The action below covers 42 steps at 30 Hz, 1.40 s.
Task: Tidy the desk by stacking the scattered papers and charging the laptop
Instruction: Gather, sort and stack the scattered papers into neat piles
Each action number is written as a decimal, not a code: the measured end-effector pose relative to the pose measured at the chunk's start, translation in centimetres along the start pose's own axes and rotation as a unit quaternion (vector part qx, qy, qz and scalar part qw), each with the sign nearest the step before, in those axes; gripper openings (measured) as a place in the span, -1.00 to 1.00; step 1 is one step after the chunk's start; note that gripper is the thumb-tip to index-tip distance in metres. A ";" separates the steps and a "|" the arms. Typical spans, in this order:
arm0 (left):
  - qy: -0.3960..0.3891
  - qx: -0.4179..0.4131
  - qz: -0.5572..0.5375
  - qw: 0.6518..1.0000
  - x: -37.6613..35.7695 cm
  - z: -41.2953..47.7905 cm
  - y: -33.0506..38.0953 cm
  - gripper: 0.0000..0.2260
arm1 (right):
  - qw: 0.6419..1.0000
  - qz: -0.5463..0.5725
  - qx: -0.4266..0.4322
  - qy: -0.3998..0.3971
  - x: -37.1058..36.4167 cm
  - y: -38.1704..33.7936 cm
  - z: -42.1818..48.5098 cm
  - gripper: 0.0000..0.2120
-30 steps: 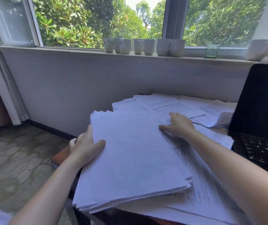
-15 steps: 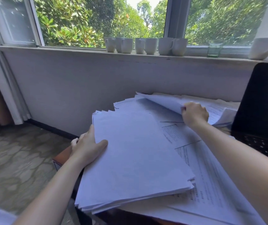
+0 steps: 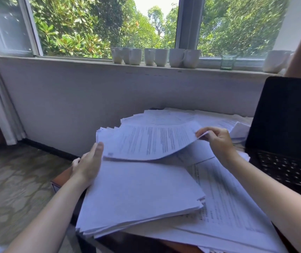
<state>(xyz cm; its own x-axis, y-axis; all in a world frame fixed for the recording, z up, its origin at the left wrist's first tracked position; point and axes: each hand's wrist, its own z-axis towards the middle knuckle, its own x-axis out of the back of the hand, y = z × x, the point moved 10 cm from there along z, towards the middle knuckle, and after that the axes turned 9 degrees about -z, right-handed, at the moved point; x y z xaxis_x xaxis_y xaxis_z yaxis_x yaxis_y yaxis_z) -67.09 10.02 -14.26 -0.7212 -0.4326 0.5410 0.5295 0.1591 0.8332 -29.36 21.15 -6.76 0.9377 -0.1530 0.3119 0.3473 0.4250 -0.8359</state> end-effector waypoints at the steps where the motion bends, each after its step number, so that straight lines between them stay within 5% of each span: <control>1: 0.002 -0.004 -0.014 1.000 0.0 -0.1 0.1 -0.33 | 1.000 0.014 -0.014 0.001 0.1 0.3 -0.4 -0.44; 5: -0.008 -0.014 0.024 1.000 0.0 -0.1 0.5 -0.24 | 0.994 0.076 -0.082 0.002 0.1 1.8 -1.0 -0.45; 12: -0.029 -0.048 0.094 0.994 -0.2 -0.4 1.3 -0.44 | 0.981 0.122 -0.150 -0.030 -2.1 1.9 -1.4 -0.65; 15: -0.024 -0.048 0.096 0.994 -0.1 -0.4 1.4 -0.51 | 0.943 0.211 -0.258 0.019 -2.4 2.8 -2.5 -0.77; 17: -0.026 -0.050 0.097 0.994 -0.2 -0.5 1.3 -0.50 | 0.926 0.239 -0.291 0.014 -3.0 2.7 -3.8 -0.67; 19: -0.028 -0.051 0.103 0.993 -0.2 -0.4 1.3 -0.50 | 0.931 0.234 -0.279 -0.027 -4.1 1.9 -5.0 -0.61; 22: -0.026 -0.053 0.109 0.992 -0.2 -0.3 1.2 -0.49 | 0.952 0.164 -0.238 -0.099 -5.9 0.2 -6.5 -0.76; 26: -0.028 -0.051 0.111 0.992 -0.3 -0.2 1.2 -0.49 | 0.980 0.012 -0.192 -0.051 -4.9 0.0 -5.7 -0.84; 35: -0.013 -0.030 0.112 0.993 -0.3 0.4 0.3 -0.54 | 0.983 0.063 -0.171 -0.034 -2.2 -1.1 -1.0 -0.75; 42: -0.005 -0.018 0.104 0.994 -0.1 0.3 0.4 -0.65 | 0.976 -0.027 -0.151 -0.157 -4.8 -0.7 1.2 -0.82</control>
<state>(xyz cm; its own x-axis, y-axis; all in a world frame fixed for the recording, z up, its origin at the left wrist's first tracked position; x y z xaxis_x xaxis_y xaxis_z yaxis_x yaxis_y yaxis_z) -66.92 10.43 -13.99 -0.5986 -0.3843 0.7028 0.6834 0.2127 0.6984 -34.15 22.61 -7.15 0.8869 0.1343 0.4420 0.4257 0.1341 -0.8949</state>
